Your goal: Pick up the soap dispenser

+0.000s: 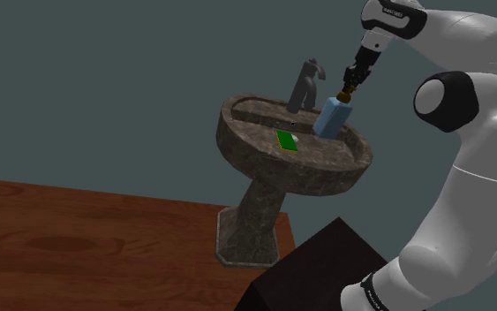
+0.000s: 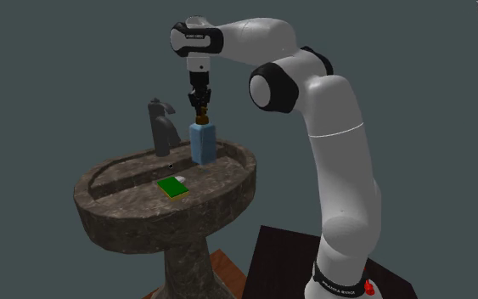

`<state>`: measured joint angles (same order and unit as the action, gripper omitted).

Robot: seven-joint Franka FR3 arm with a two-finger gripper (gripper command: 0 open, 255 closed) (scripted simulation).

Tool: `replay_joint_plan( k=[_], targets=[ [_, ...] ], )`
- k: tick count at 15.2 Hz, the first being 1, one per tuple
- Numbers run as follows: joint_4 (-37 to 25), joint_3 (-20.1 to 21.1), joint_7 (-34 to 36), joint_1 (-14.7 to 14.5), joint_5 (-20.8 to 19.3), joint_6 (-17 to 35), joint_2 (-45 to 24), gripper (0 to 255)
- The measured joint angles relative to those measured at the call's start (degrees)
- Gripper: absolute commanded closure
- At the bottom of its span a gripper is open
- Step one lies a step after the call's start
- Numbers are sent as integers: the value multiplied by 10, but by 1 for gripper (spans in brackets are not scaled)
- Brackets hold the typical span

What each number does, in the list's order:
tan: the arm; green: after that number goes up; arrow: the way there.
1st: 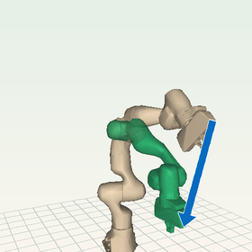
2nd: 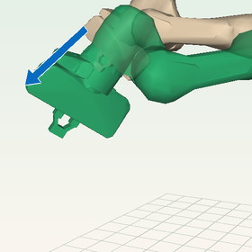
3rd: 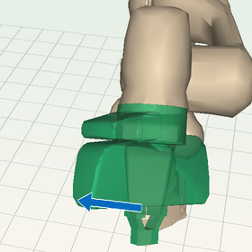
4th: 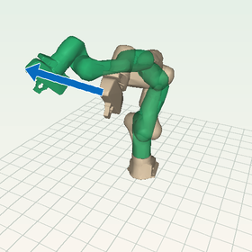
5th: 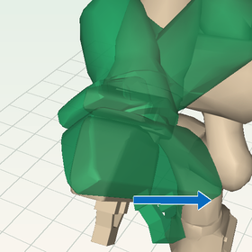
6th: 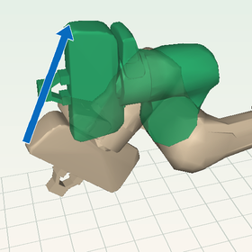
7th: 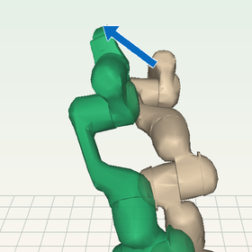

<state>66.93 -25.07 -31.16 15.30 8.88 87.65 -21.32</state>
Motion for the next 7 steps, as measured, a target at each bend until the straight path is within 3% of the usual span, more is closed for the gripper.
replay_joint_plan(
  k=[7],
  targets=[
    [-109,1,0,22,16,-74,-37,255]
  ],
)
